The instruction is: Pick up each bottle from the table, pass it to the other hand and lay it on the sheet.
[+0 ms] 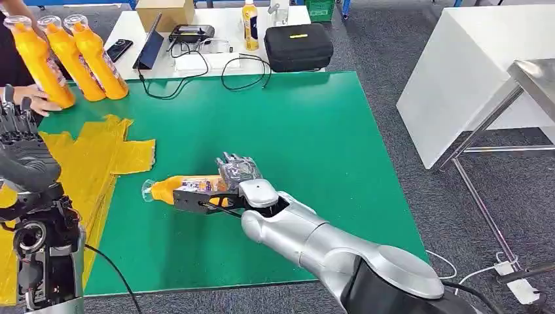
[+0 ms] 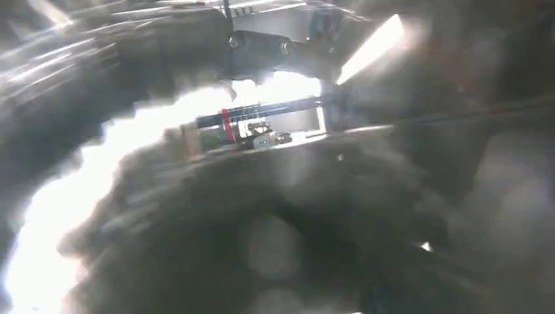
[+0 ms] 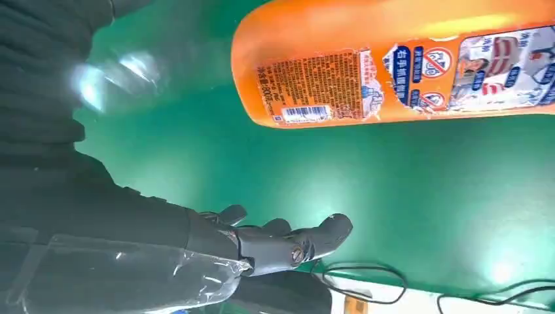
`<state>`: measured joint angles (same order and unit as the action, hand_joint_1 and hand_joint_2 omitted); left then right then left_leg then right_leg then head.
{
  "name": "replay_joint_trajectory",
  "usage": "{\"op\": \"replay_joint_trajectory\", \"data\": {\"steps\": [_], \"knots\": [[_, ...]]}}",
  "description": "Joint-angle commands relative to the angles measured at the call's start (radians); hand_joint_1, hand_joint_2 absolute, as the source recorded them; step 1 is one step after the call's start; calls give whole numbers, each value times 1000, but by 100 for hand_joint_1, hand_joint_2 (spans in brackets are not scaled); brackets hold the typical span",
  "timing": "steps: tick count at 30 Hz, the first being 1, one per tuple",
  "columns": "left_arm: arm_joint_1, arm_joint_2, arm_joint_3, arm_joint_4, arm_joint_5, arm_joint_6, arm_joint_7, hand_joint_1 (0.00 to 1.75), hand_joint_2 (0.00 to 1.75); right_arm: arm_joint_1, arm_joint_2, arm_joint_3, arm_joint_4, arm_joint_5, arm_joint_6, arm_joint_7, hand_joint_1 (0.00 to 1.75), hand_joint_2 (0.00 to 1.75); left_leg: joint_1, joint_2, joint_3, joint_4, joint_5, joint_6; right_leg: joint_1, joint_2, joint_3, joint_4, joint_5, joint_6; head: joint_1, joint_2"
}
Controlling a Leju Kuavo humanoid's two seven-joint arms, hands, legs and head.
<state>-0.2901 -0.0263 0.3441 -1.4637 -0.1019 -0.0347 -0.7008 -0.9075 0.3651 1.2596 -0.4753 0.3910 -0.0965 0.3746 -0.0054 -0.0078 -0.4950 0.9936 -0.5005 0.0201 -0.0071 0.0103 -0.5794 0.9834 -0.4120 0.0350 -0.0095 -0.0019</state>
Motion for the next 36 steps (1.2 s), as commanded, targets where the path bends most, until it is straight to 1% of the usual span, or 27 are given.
{"op": "replay_joint_trajectory", "data": {"steps": [1, 14, 16, 23, 34, 36], "knots": [[-54, -10, 17, 87, 9, -7, 3, 0, 0, -49, -16, 80, 66, 35, 21, 48, 0, 175, 1, -2, 1, -1, 0, -2, 1, -3, 3, -1, 0, -1, 0, 0], [-53, -11, 18, 87, 9, -6, 3, 0, 0, -49, -16, 87, 69, 44, 21, 56, 0, 175, 1, -2, 0, 0, 0, -1, 1, -3, 1, 0, -1, 0, 0, 0], [-54, -14, 19, 90, 8, -8, 3, 0, 0, -50, -16, 97, 74, 62, 26, 75, 0, 175, 1, -2, 1, 0, 0, -2, 1, -3, 2, -1, -1, -1, 0, 0], [-65, -24, 14, 103, 3, -9, 3, 0, 0, -45, -16, 91, 89, 65, 49, 84, 0, 175, 1, -2, 1, 0, 0, -2, 1, -3, 2, -1, -1, -1, 0, 0], [-71, -28, 4, 109, -6, 3, 3, 0, 0, -23, -16, 77, 120, 69, 61, 72, 0, 175, 1, -3, 1, -1, 0, -2, 1, -5, 3, -2, -1, -1, 0, 0], [-63, -29, 8, 106, -5, 4, 3, 0, 0, -14, -16, 75, 133, 69, 63, 68, 0, 175, 1, -2, 1, 0, 0, -1, 1, -3, 2, -1, -1, 0, 0, 0]]}}
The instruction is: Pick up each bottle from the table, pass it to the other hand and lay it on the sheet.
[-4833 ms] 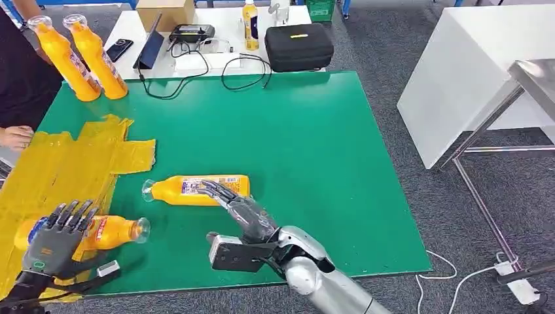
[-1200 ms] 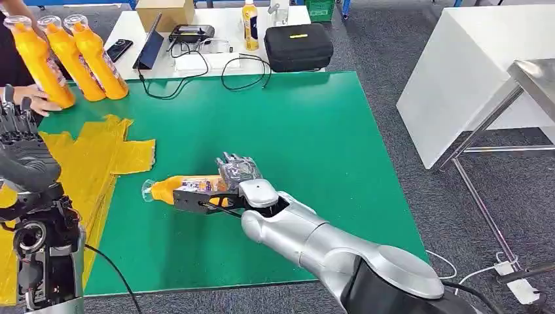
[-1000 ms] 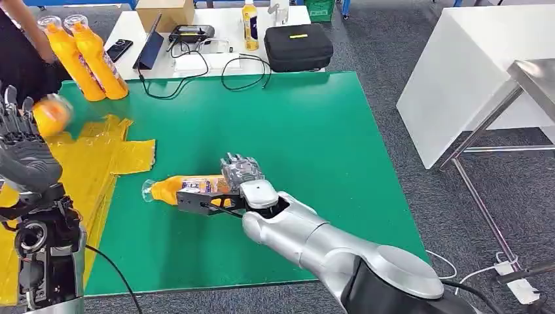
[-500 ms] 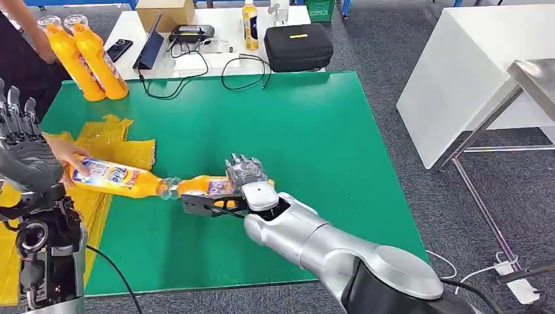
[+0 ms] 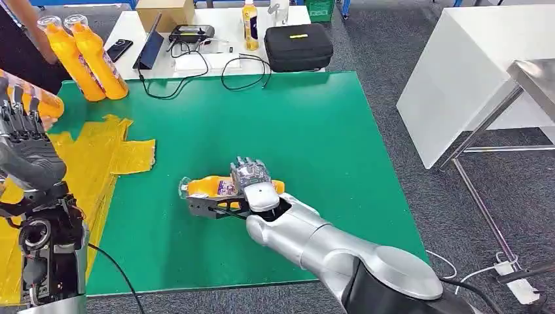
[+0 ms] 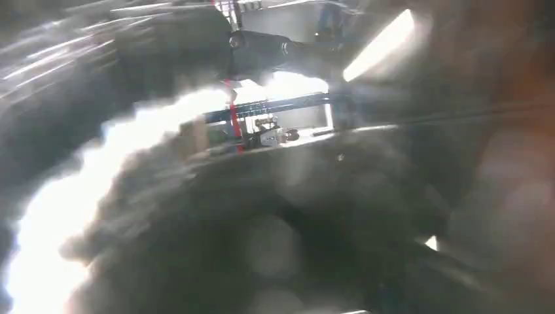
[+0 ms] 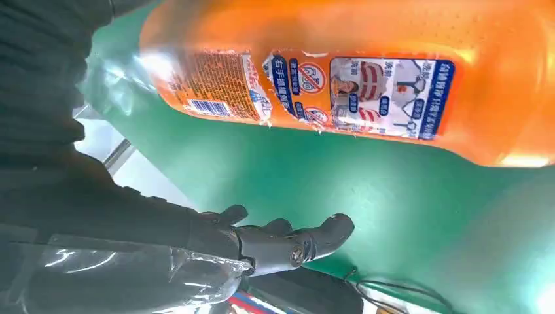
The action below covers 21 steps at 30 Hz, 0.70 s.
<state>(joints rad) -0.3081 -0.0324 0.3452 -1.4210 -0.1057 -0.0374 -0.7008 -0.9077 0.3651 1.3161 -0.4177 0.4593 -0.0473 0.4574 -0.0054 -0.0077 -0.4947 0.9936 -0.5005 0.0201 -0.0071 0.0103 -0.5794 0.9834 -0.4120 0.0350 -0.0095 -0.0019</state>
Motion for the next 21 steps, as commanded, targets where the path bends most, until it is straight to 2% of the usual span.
{"op": "replay_joint_trajectory", "data": {"steps": [1, 15, 21], "knots": [[-41, -23, 10, 64, -1, 7, 3, 0, 0, -8, -16, 16, 86, 0, 16, -16, 0, 175, 1, -3, 2, -1, 0, -1, 1, -4, 4, -2, -1, -1, 0, 0], [-35, -29, 25, 75, -2, 11, 3, 0, 0, 1, -16, -1, 136, 10, 20, -15, 0, 175, 0, -2, 1, -1, 0, -1, 0, -2, 2, -1, -1, 0, 0, 0], [-30, -37, 34, 77, -6, -4, 3, 0, 0, 44, -16, -25, 180, 10, 16, -22, 0, 175, 1, -2, 2, -2, 0, -1, 1, -3, 4, -3, 0, -1, 0, 0]]}}
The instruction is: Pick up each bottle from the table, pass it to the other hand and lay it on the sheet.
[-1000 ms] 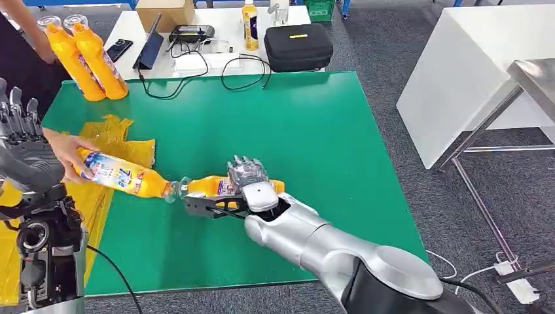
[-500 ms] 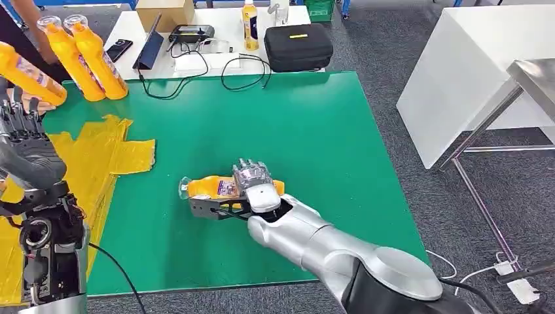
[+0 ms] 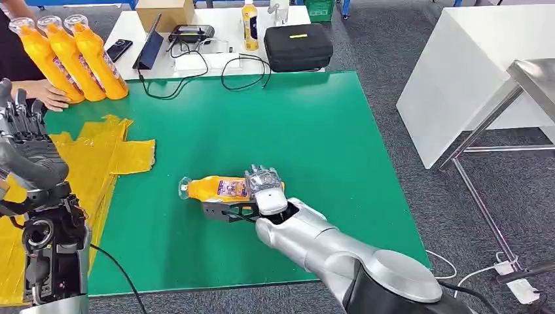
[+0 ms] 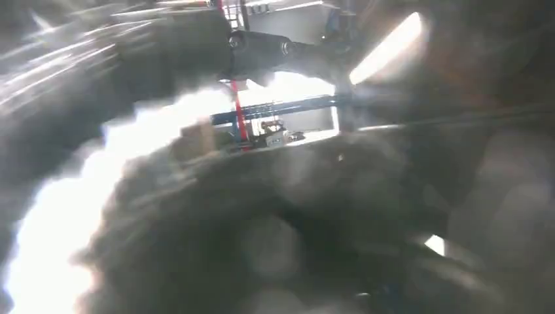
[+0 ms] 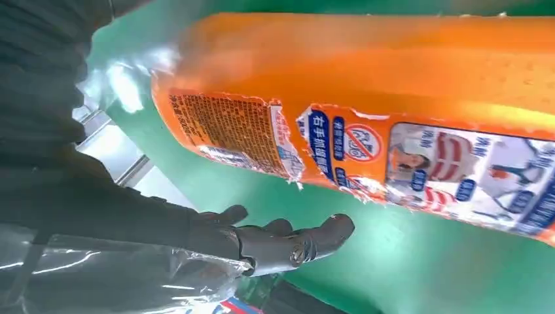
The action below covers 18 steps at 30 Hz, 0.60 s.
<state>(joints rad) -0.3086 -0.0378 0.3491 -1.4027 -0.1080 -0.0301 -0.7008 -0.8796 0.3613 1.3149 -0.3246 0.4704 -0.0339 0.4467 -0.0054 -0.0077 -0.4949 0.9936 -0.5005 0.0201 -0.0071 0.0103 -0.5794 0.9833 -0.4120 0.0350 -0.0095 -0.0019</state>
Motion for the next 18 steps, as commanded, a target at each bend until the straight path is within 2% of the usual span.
{"op": "replay_joint_trajectory", "data": {"steps": [1, 8, 9, 10, 11, 12, 18], "knots": [[-30, -31, 30, 58, -4, -11, 3, 0, 0, 16, -12, -24, 87, -1, 2, -11, 0, 175, 0, -2, 2, -2, 1, -1, 0, -3, 3, -1, -1, 0, 0, 0], [-69, -52, 4, 101, -12, -35, 3, 0, 0, 64, -39, -94, 135, -32, 3, -7, 0, 175, 0, -4, 1, -1, 1, -1, 1, -5, 3, -2, -1, 0, 0, 0], [-75, -55, -1, 104, -16, -33, 3, 0, 0, 72, -44, -98, 139, -33, 6, -7, 19, 175, 0, -4, 1, -1, 1, -1, 0, -5, 3, -2, -1, 0, 0, 0], [-85, -59, -10, 112, -18, -32, 3, 0, 0, 85, -53, -115, 141, -46, 12, -5, 134, 175, 1, -6, 2, -1, 1, -1, 1, -7, 4, -3, -1, 0, 0, 0], [-90, -61, -16, 117, -20, -31, 3, 0, 0, 95, -59, -120, 143, -50, 13, -5, 159, 175, 1, -6, 1, -1, 1, -1, 1, -7, 3, -2, -1, 0, 0, 0], [-94, -62, -19, 120, -19, -31, 3, 0, 0, 105, -65, -128, 145, -56, 15, -4, 175, 175, 0, -5, 1, -1, 1, -1, 1, -6, 3, -2, -1, 0, 0, 0], [-107, -62, -34, 132, -14, -34, 3, 0, 0, 130, -103, -166, 149, -86, 7, -8, 175, 175, 1, -6, 5, -2, 2, -1, 1, -8, 7, -5, 0, -1, 0, 0]]}}
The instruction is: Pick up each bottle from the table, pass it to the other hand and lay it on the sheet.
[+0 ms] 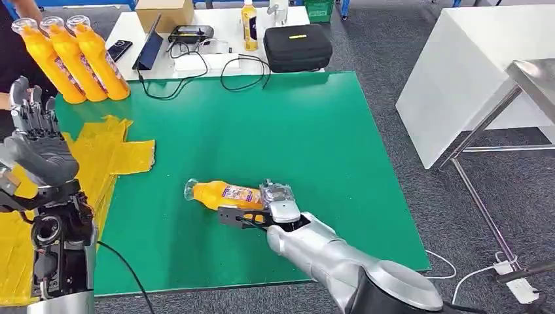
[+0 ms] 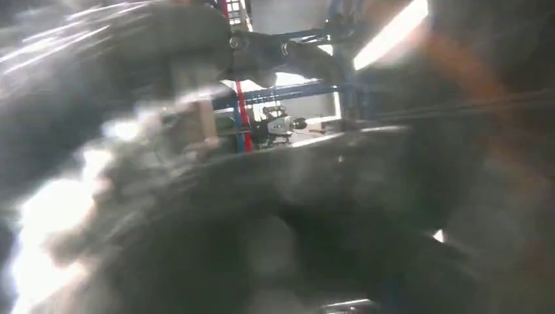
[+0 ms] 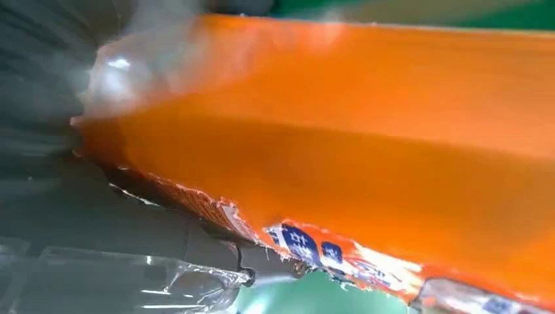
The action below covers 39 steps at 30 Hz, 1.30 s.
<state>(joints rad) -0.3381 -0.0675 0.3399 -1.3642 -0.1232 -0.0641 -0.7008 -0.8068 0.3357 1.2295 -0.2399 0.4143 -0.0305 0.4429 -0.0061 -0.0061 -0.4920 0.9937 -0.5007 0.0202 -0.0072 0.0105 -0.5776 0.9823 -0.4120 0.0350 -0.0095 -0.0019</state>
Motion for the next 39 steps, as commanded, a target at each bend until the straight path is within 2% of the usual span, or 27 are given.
{"op": "replay_joint_trajectory", "data": {"steps": [1, 5, 7, 8, 16, 17, 19, 20, 22, 23, 25, 27, 29, 32, 33, 35, 39], "knots": [[-77, -32, -25, 96, 4, 1, 3, 0, 0, 57, -81, -91, 60, -37, -8, -12, 175, 175, 2, -8, 3, -2, 2, -1, 2, -9, 6, -4, 0, -1, 0, 0], [-71, -29, -24, 97, 8, 1, 3, 0, 0, 52, -81, -103, 54, -41, -36, -24, 175, 175, 1, -6, 6, -2, 1, -1, 1, -6, 9, -2, 0, 0, 0, 0], [-67, -21, -22, 155, -27, 4, 8, 0, 0, 50, -82, -145, 43, -59, -94, -79, 175, 175, 1, -6, 7, -2, 2, -1, 1, -6, 10, -4, 1, -1, 0, 0], [-63, -9, -28, 186, -53, 5, 66, 0, 0, 52, -84, -178, 28, -77, -150, -125, 175, 175, 1, -7, 9, -3, 2, -1, 1, -7, 12, -5, 1, -1, 0, 0], [-65, -1, -22, 233, -52, -8, 65, 0, 0, 48, -79, -188, 32, -72, -145, -127, 175, 175, 0, -3, 9, -2, 1, -1, 0, -4, 11, -2, 0, -1, 0, 0], [-37, 8, -17, 233, -20, -58, 120, 0, 0, 56, -82, -212, 3, -70, -227, -206, 175, 175, 0, -2, 9, -1, 1, -1, 0, -3, 10, -1, 0, -1, 0, 0], [51, 10, 20, 208, 40, -105, 155, 0, 0, 55, -74, -239, -21, -53, -327, -264, 175, 175, 0, 0, 11, -3, 1, -1, 0, -1, 11, -2, 1, -1, 0, 0], [135, 0, 43, 163, 92, -160, 150, 0, 0, 57, -75, -252, -53, -23, -389, -299, 175, 175, 0, 2, 11, -3, 0, -1, -1, 1, 11, -2, 0, 0, 0, 0], [275, -22, 55, 70, 155, -235, 182, 0, 0, 79, -90, -286, -122, 37, -431, -317, 175, 175, 0, 8, 13, -6, 0, -1, -1, 7, 11, -3, 1, -1, 0, 0], [351, -42, 63, 18, 173, -246, 218, 0, 175, 114, -114, -339, -200, 105, -455, -320, 175, 175, -1, 8, 11, -5, -1, -1, -2, 7, 10, -2, 1, 0, 0, 0], [430, -87, 78, -58, 180, -285, 228, 0, 175, 190, -151, -475, -347, 253, -421, -310, 175, 175, 0, 11, 12, -6, -2, -1, -3, 11, 10, -2, 0, 0, 0, 0], [434, -92, 72, -70, 179, -290, 228, 0, 175, 206, -154, -512, -369, 290, -401, -312, 175, 175, 2, 8, 12, -5, -3, -2, -1, 9, 10, -4, -1, 0, 0, 0], [423, -108, 76, -77, 179, -285, 240, 0, 175, 241, -139, -620, -401, 375, -407, -351, 175, 175, 1, 3, 3, -1, -2, -2, 1, 5, 3, -1, -2, 0, 0, 0], [466, -226, 73, -140, 190, -308, 246, 0, 175, 373, -161, -760, -625, 489, -374, -380, 175, 175, 2, 0, -3, -1, -2, -2, 1, 2, -1, -2, -1, 0, 0, 0], [475, -260, 58, -141, 204, -305, 263, 0, 175, 405, -163, -787, -692, 518, -350, -389, 175, 175, 1, 1, -3, -1, -2, -1, 0, 3, -1, -1, -1, 0, 0, 0], [479, -281, 37, -135, 220, -284, 272, 0, 175, 422, -156, -800, -743, 551, -326, -393, 175, 175, 0, -1, -4, -1, -2, -1, -1, 1, -1, -1, -2, 0, -1, 0], [480, -275, 5, -160, 238, -273, 275, 0, 175, 430, -122, -805, -761, 585, -293, -396, 175, 175, 0, -2, -5, 0, -2, -2, -1, 0, -2, -1, -1, 0, 0, 0]]}}
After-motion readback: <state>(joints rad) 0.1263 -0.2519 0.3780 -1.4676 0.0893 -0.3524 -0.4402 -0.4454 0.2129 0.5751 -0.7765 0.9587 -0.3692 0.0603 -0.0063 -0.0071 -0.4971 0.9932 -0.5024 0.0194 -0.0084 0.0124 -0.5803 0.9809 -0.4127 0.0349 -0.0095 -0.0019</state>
